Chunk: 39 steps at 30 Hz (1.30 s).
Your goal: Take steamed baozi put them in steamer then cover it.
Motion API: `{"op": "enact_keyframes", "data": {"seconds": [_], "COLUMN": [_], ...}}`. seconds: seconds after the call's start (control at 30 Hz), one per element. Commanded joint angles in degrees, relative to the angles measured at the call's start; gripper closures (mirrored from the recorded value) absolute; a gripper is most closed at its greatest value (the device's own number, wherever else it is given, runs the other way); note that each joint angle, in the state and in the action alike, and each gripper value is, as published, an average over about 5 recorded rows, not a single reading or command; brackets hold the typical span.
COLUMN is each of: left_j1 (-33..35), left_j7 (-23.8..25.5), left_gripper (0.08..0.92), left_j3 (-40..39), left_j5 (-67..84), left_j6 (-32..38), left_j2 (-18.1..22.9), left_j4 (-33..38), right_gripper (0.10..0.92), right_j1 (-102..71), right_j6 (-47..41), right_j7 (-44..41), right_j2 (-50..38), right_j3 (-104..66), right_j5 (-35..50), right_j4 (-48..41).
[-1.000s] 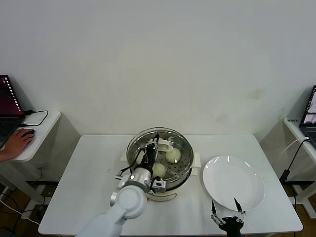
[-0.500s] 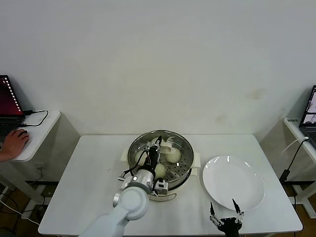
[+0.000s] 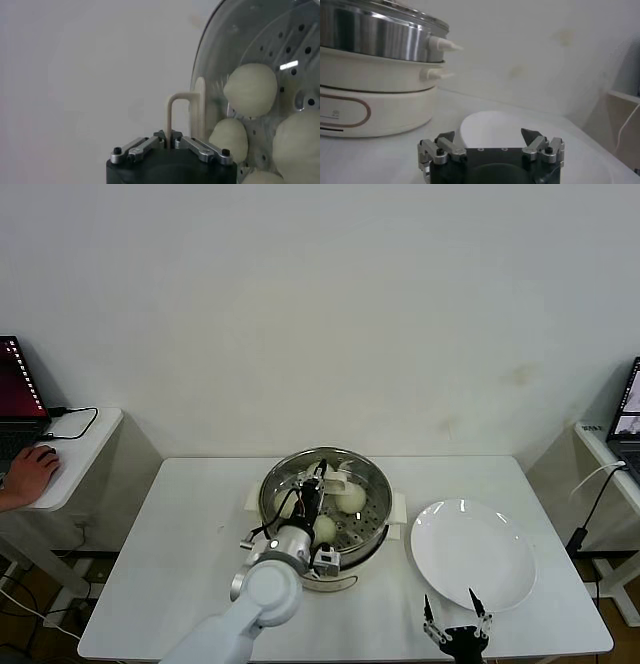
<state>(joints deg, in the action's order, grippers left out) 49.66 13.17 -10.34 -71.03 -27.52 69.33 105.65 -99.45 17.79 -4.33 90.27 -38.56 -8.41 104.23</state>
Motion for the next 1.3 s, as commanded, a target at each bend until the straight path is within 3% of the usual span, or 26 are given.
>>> {"op": "enact_keyframes", "data": {"seconds": [0.03,0.3,0.4,0.77,0.97,1.1,1.2,1.3], "left_j1": [0.1,0.7,1.0,8.1,17.1,25.4,33.5,41.6], "left_j7": [-0.2,-0.9,-1.4,-4.4,-11.3,-21.6,-30.8,-30.1], "left_gripper": [0.858,0.858,0.822,0.507,0.333,0.227,0.185,0.178], "left_j3": [-0.1,-0.2,0.0,3.5,9.3,15.6,22.2,32.1], "left_j5": [0.3,1.1,1.4,5.2,21.6,38.0,51.1,68.0], "left_j6": [0.0,0.0,-0.1,0.6,4.2,10.1,20.1,35.6], "left_j2": [0.2,0.5,0.3,-3.7,-8.6,-11.3,-9.9,-7.3], "left_j4": [-0.2,0.6,1.2,8.4,17.3,22.2,23.0,20.1], "right_gripper": [0.203,0.203,0.203,0.203,0.203,0.203,0.203,0.203], "right_j1": [0.0,0.1,0.1,0.0,-0.1,-0.2,-0.4,-0.7], "right_j6": [0.0,0.0,0.0,0.1,0.3,0.6,0.9,1.3], "right_j7": [-0.1,-0.3,-0.3,-0.4,-0.3,-0.2,-0.1,-0.1], "right_j2": [0.0,0.0,0.0,0.0,-0.3,-0.6,-0.9,-1.3], "right_j3": [0.1,0.4,0.6,1.0,0.8,0.7,0.7,0.7], "right_j5": [0.0,-0.1,-0.1,-0.4,-0.1,0.5,1.0,1.6], "right_j4": [-0.1,-0.2,-0.3,-0.3,-0.2,0.1,0.6,0.9]}}
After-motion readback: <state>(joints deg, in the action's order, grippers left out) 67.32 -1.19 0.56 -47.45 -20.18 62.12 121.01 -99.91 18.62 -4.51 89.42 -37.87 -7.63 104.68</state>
